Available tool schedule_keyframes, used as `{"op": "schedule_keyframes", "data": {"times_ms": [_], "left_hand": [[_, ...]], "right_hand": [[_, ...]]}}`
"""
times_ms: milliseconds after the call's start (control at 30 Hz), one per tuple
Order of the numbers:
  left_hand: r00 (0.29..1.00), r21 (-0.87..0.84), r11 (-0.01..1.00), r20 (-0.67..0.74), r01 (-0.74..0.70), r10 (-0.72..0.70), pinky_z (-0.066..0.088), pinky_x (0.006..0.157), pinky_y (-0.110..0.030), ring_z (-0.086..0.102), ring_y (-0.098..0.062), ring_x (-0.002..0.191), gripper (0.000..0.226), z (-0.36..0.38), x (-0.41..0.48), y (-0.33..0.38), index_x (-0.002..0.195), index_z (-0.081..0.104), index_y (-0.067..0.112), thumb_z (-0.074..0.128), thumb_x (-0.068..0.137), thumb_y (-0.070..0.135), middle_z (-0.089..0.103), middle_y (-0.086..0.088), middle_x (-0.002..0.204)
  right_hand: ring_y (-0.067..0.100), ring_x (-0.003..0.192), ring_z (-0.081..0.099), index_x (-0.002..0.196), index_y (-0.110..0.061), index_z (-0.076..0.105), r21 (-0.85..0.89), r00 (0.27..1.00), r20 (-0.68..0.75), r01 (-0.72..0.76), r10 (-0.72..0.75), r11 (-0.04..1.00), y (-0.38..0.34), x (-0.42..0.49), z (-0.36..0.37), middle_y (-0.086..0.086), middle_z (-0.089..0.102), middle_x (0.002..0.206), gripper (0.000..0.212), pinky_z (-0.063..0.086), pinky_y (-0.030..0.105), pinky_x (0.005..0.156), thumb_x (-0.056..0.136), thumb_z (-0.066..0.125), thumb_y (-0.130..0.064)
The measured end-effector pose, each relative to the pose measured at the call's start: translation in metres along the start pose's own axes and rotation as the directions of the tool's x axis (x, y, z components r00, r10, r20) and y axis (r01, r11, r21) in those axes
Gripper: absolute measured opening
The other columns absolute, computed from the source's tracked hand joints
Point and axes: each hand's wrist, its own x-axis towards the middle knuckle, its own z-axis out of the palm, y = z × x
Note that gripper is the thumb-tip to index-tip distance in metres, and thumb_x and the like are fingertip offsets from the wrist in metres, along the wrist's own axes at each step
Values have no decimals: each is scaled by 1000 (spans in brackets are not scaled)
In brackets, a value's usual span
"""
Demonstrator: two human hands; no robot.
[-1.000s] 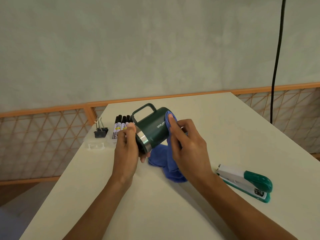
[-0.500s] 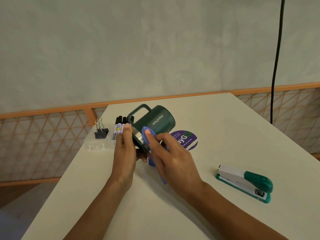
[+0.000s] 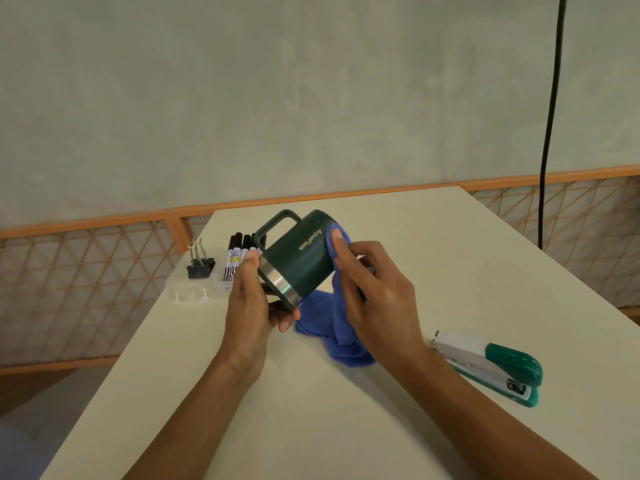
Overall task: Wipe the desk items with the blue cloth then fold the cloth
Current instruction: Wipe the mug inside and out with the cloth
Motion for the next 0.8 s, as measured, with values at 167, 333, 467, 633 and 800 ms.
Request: {"op": "schedule_keyframes", "data": {"times_ms": [167,333,467,633,800], "left_hand": [[1000,-2,1000,11,12,-12,38,50,-33,56,-33,61,54,0,-1,1,126,63,21,34,110,63,70,-30,88],[998,-31,998,6,59,-59,37,45,-30,57,-30,56,50,3,-4,1,117,65,26,34,109,65,71,-23,86],[995,-52,994,-5,96,-96,39,45,-30,59,-29,59,61,5,-3,1,122,67,18,35,107,69,72,-27,91],[992,-86,990,-48,113,-117,44,54,-35,60,-32,64,69,3,-4,5,111,77,14,35,107,69,73,-25,87],[981,-87,988,-131,130,-141,41,54,-31,50,-26,57,74,1,-4,10,85,74,11,33,109,68,69,-14,68]], "right_hand": [[19,85,60,153,-21,57,-11,1000,-14,14,-15,1000,7,2,0,3,64,125,51,54,39,66,105,64,-8],[20,84,61,153,-21,58,26,999,-39,-36,37,999,9,1,0,2,64,124,49,53,36,68,106,63,-9],[20,91,61,155,-19,55,-9,998,-6,66,-66,998,-1,-5,6,5,66,122,50,55,37,72,106,63,-10],[20,91,59,152,-19,59,-36,978,75,196,-193,980,-17,-14,12,3,68,121,41,52,33,68,112,51,-20],[14,96,53,157,-29,51,-90,950,151,287,-272,954,-23,-23,14,-5,65,126,56,53,30,67,105,69,-25]]}}
